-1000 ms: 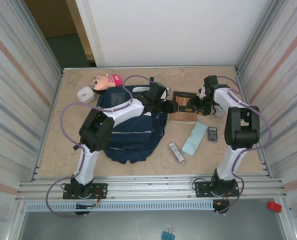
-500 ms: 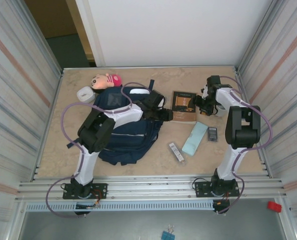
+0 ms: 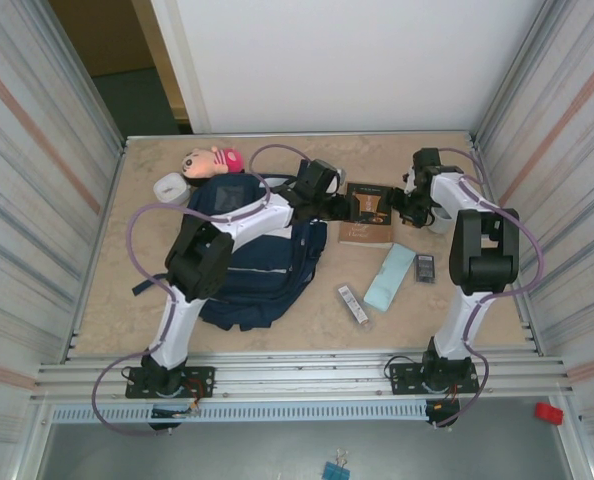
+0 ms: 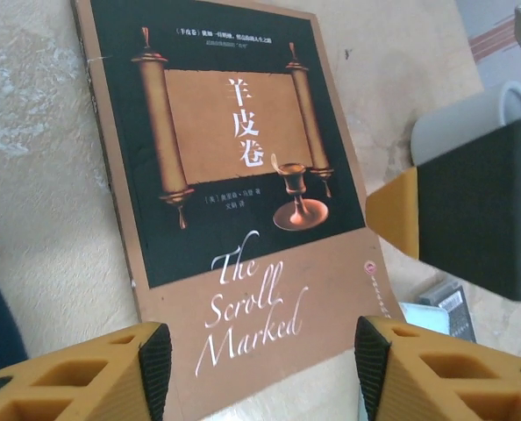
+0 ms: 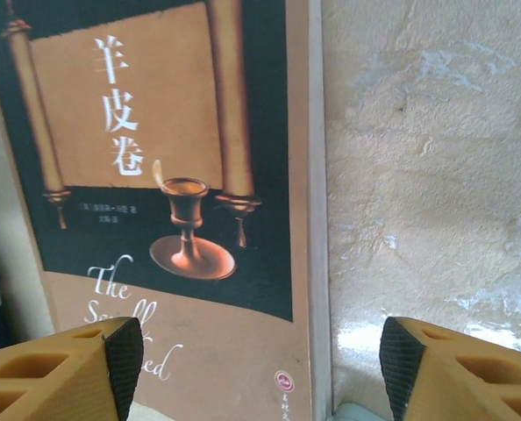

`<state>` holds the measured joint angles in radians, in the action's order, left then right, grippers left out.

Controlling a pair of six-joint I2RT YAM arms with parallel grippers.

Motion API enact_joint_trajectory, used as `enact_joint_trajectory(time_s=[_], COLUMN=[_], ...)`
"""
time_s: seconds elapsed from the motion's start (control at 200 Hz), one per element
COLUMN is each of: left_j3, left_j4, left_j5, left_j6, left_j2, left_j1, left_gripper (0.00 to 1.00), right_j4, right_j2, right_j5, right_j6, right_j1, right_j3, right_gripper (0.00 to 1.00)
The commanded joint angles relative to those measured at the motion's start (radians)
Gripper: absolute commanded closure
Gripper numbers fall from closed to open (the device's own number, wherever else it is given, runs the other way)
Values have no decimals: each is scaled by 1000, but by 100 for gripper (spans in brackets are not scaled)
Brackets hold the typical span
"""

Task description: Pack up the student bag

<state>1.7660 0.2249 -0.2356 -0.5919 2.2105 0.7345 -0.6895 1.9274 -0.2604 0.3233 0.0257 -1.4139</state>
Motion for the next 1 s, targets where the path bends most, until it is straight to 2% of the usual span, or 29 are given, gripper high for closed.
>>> enact_joint_trajectory(time_s=[0.0, 0.321, 0.641, 0.832, 0.992], left_j3=[59, 109, 123, 125, 83], left_j4=[88, 130, 153, 198, 159], left_j5=[6, 29, 20, 23, -8], left_j6=[-4, -6, -22, -12, -45], left_j2=[68, 142, 184, 172, 160], left_j1=[5, 2, -4, -6, -9], left_gripper=[41, 40, 40, 40, 41], right_j4=[-12, 51, 28, 94, 96], right_j2=[38, 58, 98, 58, 54], right_j5=[-3, -35, 18, -53, -100], right_j6=[-31, -14, 8, 81, 84], right_j1=[-1, 24, 11, -33, -38], right_j3=[0, 66, 91, 167, 183], right_gripper=[28, 33, 62, 71, 74])
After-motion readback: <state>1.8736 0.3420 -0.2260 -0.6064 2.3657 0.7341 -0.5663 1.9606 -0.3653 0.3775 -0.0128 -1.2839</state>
